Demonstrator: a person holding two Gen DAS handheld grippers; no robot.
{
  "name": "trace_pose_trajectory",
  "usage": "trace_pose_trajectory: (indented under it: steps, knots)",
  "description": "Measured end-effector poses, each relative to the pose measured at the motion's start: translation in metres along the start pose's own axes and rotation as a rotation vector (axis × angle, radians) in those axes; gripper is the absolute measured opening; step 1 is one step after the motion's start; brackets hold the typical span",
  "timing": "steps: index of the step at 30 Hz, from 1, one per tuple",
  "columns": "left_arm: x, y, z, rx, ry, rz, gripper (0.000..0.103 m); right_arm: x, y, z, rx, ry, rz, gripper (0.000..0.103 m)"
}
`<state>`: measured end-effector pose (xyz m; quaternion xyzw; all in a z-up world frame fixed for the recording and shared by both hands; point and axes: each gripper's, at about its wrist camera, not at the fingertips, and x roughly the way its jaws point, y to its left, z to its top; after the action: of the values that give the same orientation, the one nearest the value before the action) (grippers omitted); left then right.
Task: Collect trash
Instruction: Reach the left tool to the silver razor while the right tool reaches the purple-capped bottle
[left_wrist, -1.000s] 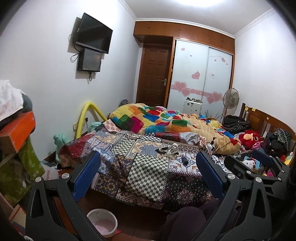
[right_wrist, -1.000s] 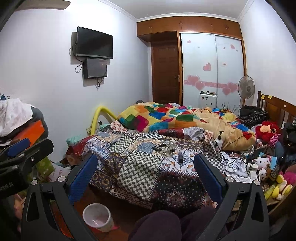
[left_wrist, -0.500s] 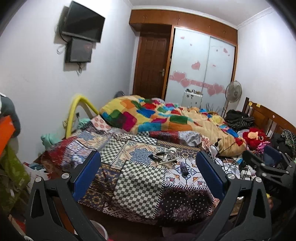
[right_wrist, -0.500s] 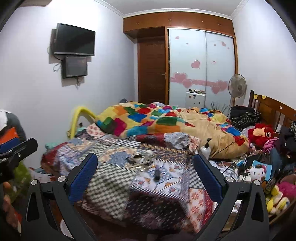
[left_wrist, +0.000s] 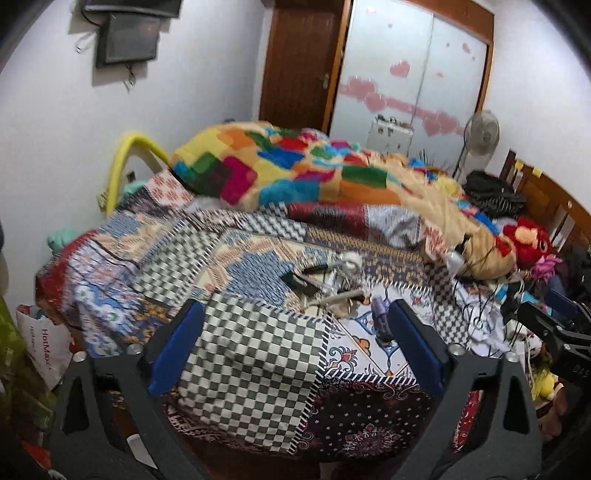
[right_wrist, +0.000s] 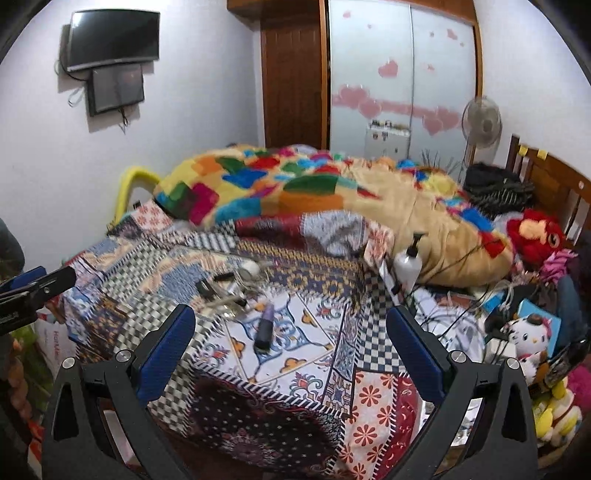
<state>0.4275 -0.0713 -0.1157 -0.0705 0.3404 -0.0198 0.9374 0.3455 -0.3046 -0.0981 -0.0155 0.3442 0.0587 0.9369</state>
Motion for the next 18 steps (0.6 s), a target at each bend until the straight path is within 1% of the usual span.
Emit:
trace_pose_trajectory:
  steps: [2, 4, 6, 7, 9, 10, 12, 13, 15, 16, 18]
  knots:
    - [0.019, -0.004, -0.002, 0.008, 0.030, -0.010, 0.089, 0.018, -0.006, -0.001, 0.012, 0.041, 0.022, 0.099]
    - [0.046, -0.008, -0.005, 0.023, 0.063, -0.025, 0.085, 0.038, -0.009, -0.004, 0.019, 0.086, 0.043, 0.092]
    - [0.066, -0.012, -0.006, 0.042, 0.087, -0.032, 0.078, 0.059, -0.010, -0.006, 0.017, 0.128, 0.067, 0.079]
    - [0.078, -0.014, -0.007, 0.052, 0.102, -0.034, 0.075, 0.070, -0.010, -0.007, 0.016, 0.151, 0.081, 0.076]
    - [0.100, -0.015, -0.010, 0.070, 0.129, -0.035, 0.065, 0.087, -0.008, -0.011, 0.023, 0.182, 0.104, 0.070]
    - [0.114, -0.015, -0.011, 0.081, 0.146, -0.035, 0.062, 0.098, -0.007, -0.013, 0.028, 0.199, 0.118, 0.068]
    - [0.135, -0.011, -0.014, 0.083, 0.177, -0.045, 0.048, 0.113, -0.005, -0.016, 0.030, 0.230, 0.138, 0.057]
    - [0.143, -0.009, -0.015, 0.081, 0.190, -0.050, 0.044, 0.123, -0.003, -0.018, 0.032, 0.248, 0.147, 0.055]
    - [0.165, -0.005, -0.018, 0.067, 0.226, -0.062, 0.033, 0.138, 0.000, -0.021, 0.031, 0.271, 0.159, 0.047]
    - [0.175, -0.002, -0.019, 0.059, 0.240, -0.070, 0.032, 0.145, 0.002, -0.022, 0.029, 0.282, 0.166, 0.044]
    - [0.190, 0.000, -0.022, 0.048, 0.258, -0.093, 0.024, 0.158, 0.005, -0.024, 0.024, 0.296, 0.174, 0.042]
